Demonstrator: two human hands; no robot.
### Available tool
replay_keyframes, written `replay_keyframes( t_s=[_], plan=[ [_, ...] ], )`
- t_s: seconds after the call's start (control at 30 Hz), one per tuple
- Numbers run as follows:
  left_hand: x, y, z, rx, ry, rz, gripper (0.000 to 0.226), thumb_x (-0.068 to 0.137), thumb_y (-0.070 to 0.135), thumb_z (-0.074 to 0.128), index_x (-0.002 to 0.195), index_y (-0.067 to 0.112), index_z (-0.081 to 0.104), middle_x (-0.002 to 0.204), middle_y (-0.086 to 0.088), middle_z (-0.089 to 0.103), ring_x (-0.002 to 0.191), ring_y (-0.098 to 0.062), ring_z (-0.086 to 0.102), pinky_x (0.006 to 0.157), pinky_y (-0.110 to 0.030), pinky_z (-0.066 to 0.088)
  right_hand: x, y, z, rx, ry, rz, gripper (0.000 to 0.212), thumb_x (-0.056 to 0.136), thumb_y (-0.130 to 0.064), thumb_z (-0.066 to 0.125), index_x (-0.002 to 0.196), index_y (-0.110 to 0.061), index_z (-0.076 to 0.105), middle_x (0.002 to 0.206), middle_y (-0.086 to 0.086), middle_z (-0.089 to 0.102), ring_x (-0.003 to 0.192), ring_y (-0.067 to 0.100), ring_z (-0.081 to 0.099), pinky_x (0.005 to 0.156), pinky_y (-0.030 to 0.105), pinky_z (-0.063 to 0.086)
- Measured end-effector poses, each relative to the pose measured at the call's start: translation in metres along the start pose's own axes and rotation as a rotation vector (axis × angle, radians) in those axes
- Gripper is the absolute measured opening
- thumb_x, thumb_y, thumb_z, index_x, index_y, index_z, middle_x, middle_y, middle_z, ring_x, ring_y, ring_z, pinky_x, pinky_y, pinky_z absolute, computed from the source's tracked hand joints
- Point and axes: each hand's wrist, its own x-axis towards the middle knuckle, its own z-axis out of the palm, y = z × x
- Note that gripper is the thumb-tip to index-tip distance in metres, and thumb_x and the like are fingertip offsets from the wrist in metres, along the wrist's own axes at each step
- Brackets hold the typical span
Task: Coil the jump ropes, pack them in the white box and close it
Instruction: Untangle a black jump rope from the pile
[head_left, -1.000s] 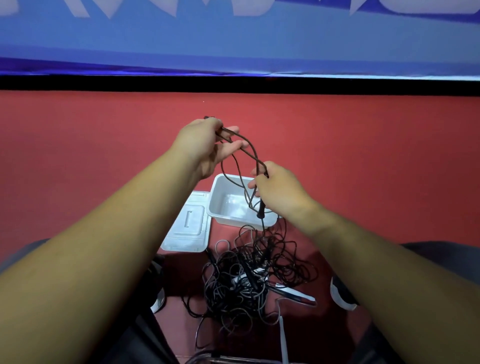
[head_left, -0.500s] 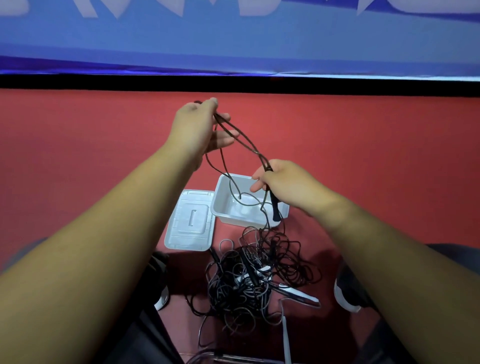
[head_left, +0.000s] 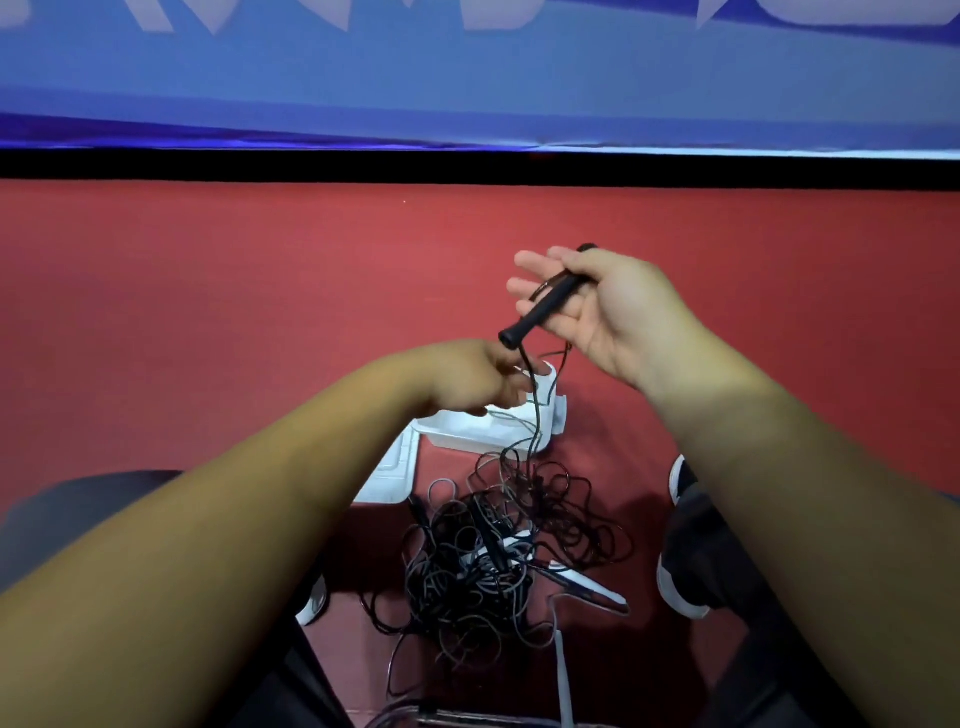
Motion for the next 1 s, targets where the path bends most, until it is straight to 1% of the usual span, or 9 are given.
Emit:
replay_keyframes(
  t_s=[0.13, 0.3, 0.47, 0.57, 0.63, 0.77, 0.87, 0.93, 1.0],
  plan=[
    [0.003, 0.002, 0.005, -0.044, 0.037, 0.116, 0.02, 0.106, 0.019, 0.06, 0.121, 0.012, 0.071, 0.093, 0.017, 0.072, 0.089, -0.005, 0.062, 0.084, -0.024, 0.05, 0.0, -0.012, -0.003, 0.139, -0.021, -0.044, 0.015, 0.112, -0.009, 0.04, 0.119, -0.003, 0.052, 0.112, 0.02, 0.079, 0.097, 0.034, 0.079, 0.07, 0.04, 0.065],
    [0.001, 0.018, -0.008, -0.273, 0.184, 0.089, 0.017, 0.11, 0.015, 0.051, 0.106, 0.008, 0.066, 0.094, -0.009, 0.078, 0.072, -0.016, 0.071, 0.077, -0.035, 0.06, 0.013, -0.015, -0.021, -0.128, 0.124, 0.023, 0.021, 0.114, -0.014, 0.045, 0.127, 0.001, 0.051, 0.126, 0.025, 0.072, 0.099, 0.037, 0.078, 0.072, 0.046, 0.067],
    [-0.008, 0.032, -0.028, -0.541, 0.322, 0.095, 0.02, 0.109, 0.02, 0.055, 0.105, 0.006, 0.068, 0.085, -0.006, 0.075, 0.063, -0.013, 0.069, 0.057, -0.023, 0.06, 0.01, -0.004, -0.036, -0.557, 0.249, 0.169, 0.032, 0.115, -0.036, 0.042, 0.12, -0.008, 0.058, 0.091, 0.004, 0.081, 0.074, 0.015, 0.068, 0.063, 0.033, 0.057],
    [-0.013, 0.043, -0.036, -0.787, 0.324, 0.043, 0.017, 0.106, 0.019, 0.058, 0.101, 0.008, 0.07, 0.079, 0.0, 0.074, 0.061, -0.004, 0.07, 0.052, -0.015, 0.056, 0.018, 0.0, -0.044, -0.504, 0.386, 0.164, 0.048, 0.114, -0.039, 0.044, 0.087, -0.006, 0.066, 0.083, 0.006, 0.067, 0.057, 0.015, 0.049, 0.057, 0.032, 0.048],
    [-0.016, 0.049, -0.043, -1.011, 0.283, 0.039, 0.014, 0.105, 0.016, 0.059, 0.099, 0.008, 0.069, 0.077, 0.0, 0.074, 0.06, -0.003, 0.07, 0.049, -0.012, 0.054, 0.024, 0.0, -0.05, -0.366, 0.443, 0.165, 0.037, 0.114, -0.034, 0.047, 0.085, -0.012, 0.059, 0.074, 0.002, 0.056, 0.041, 0.011, 0.038, 0.045, 0.023, 0.039],
    [-0.02, 0.053, -0.053, -1.278, 0.268, 0.115, 0.012, 0.104, 0.012, 0.059, 0.094, 0.006, 0.064, 0.078, -0.005, 0.07, 0.058, -0.005, 0.067, 0.048, -0.012, 0.053, 0.022, 0.005, -0.046, -0.239, 0.295, 0.165, 0.018, 0.107, -0.02, 0.057, 0.091, -0.014, 0.059, 0.067, 0.0, 0.059, 0.039, 0.006, 0.034, 0.037, 0.018, 0.029],
    [-0.021, 0.053, -0.056, -1.395, 0.313, 0.166, 0.008, 0.104, 0.009, 0.06, 0.097, 0.008, 0.063, 0.079, -0.009, 0.069, 0.061, -0.01, 0.07, 0.05, -0.015, 0.056, 0.006, 0.021, -0.028, -0.409, 0.119, 0.197, 0.011, 0.099, -0.012, 0.066, 0.104, -0.005, 0.073, 0.1, 0.012, 0.079, 0.043, 0.006, 0.033, 0.038, 0.018, 0.029],
    [-0.021, 0.052, -0.058, -1.44, 0.344, 0.189, 0.007, 0.104, 0.007, 0.059, 0.099, 0.006, 0.063, 0.078, -0.013, 0.071, 0.062, -0.015, 0.073, 0.052, -0.018, 0.058, 0.001, 0.034, -0.021, -0.529, 0.029, 0.186, 0.019, 0.092, -0.01, 0.073, 0.111, -0.011, 0.078, 0.121, 0.016, 0.076, 0.047, 0.009, 0.034, 0.04, 0.021, 0.03],
    [-0.022, 0.051, -0.06, -1.476, 0.359, 0.2, 0.006, 0.105, 0.005, 0.058, 0.102, 0.003, 0.062, 0.079, -0.018, 0.073, 0.065, -0.021, 0.075, 0.054, -0.02, 0.06, -0.001, 0.044, -0.017, -0.629, -0.046, 0.155, 0.02, 0.09, -0.015, 0.08, 0.11, -0.012, 0.079, 0.108, 0.01, 0.074, 0.05, 0.011, 0.035, 0.042, 0.023, 0.032]
  ],
)
